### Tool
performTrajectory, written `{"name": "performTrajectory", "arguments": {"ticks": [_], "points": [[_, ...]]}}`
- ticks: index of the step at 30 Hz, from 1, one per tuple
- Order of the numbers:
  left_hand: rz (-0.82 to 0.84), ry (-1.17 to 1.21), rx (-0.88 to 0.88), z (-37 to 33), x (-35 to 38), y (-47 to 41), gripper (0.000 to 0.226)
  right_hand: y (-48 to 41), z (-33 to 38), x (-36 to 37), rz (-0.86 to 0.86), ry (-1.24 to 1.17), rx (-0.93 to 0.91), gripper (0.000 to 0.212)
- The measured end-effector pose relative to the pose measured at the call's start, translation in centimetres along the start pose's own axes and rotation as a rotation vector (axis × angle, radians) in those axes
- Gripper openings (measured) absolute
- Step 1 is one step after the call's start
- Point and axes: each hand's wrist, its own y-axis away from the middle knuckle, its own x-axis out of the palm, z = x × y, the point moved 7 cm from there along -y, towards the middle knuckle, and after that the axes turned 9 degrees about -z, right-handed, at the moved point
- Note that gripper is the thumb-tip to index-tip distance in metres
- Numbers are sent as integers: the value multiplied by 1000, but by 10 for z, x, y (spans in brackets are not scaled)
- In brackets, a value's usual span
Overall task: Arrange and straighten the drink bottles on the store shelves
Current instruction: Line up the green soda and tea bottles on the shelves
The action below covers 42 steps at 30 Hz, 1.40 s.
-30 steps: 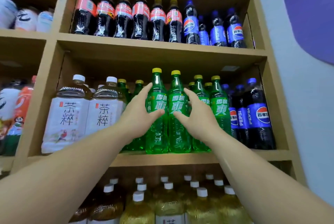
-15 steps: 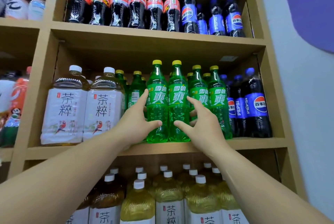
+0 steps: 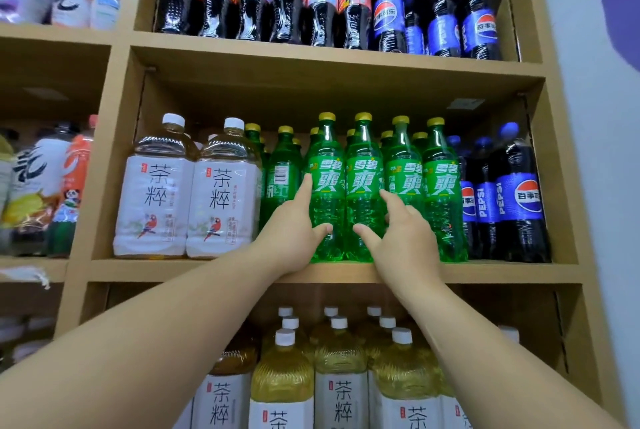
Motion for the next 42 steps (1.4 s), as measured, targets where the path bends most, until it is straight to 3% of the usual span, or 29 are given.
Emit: {"name": "performTrajectory", "arguments": {"ticks": [6,12,17,23,26,29,37,42], "points": [[-112,16,129,-2,-26,22,88,4,1,1,-33,-60,41,70],[-342,-12,268,33,-114,44,70,8,34,-14,-224,-129,-108,51],[-506,-208,183,82,-176,43,63,19,102,5,-83,-375,-241,39],[-402,-678,174,121,-190,45,66,27,161,60,292,-517,-108,69],[-385,-793,239,124,-192,46,69,16,168,78,302,-568,9,87],[-320,-834,170,130,-195,35,92,12,165,95,306,-653,142,101],[-224,-987,187,121,-205,-19,129,18,157,114,350,-788,240,98],[-226,-941,139,120,-200,-29,131,18,154,118,369,-794,263,107]]}}
